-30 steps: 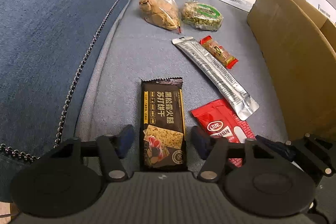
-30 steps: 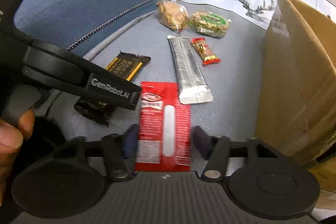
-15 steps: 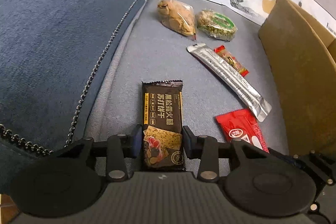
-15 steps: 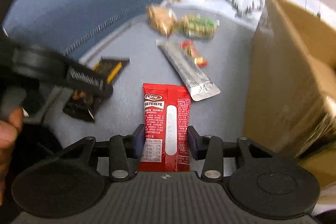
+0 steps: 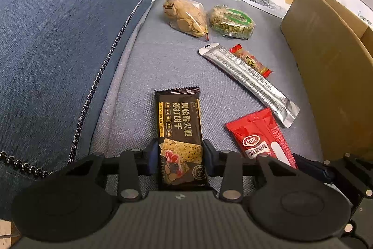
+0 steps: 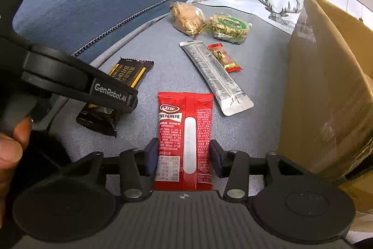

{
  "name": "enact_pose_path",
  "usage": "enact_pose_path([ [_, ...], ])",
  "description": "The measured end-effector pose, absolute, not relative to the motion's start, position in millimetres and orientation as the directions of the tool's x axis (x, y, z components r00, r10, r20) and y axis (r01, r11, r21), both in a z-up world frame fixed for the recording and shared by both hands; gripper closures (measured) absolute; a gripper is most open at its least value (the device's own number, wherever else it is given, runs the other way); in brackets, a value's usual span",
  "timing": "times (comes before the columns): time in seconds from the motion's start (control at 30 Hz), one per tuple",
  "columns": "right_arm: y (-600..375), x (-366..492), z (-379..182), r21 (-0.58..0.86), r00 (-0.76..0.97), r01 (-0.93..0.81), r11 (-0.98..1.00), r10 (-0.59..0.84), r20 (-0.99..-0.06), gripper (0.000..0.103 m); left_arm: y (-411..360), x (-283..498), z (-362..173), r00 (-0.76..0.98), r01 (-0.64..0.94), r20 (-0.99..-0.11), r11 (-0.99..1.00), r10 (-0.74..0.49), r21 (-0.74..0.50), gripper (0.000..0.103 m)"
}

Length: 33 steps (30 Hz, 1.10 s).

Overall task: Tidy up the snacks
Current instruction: 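Lift the dark chocolate bar with left tool while right tool lifts red strip packet, then carry the chocolate bar with left tool while right tool carries red packet over box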

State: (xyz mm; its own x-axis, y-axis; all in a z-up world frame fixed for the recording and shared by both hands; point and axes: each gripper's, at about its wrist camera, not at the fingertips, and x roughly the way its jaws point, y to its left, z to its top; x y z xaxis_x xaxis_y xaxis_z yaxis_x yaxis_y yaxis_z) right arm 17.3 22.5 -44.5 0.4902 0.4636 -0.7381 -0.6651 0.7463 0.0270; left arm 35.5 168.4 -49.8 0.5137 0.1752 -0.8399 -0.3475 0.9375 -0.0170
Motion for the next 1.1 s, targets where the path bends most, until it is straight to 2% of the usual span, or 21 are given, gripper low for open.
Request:
enact_pose_path([
  [0.17, 20, 14, -40, 0.014, 0.509, -0.667, 0.744, 0.470, -0.721, 0.060, 169, 28, -44, 0.558, -0.352, -0.813, 0.935, 0.168, -0.048, 0.061],
  [0.63, 5, -5, -6, -0.045, 0.611, -0.659, 0.751, 0.499, -0.614, 0.061, 165, -11, -8, 0.771, -0.284, -0.626, 0.943, 0.119, -0.171, 0.061],
  [1.1, -30, -21, 27, -0.069, 0.714, -0.599, 0.798, 0.493, -0.497, 0.061, 158, -21, -3, 0.814, -0.198, -0.577, 0.965, 0.065, -0.171, 0.060],
])
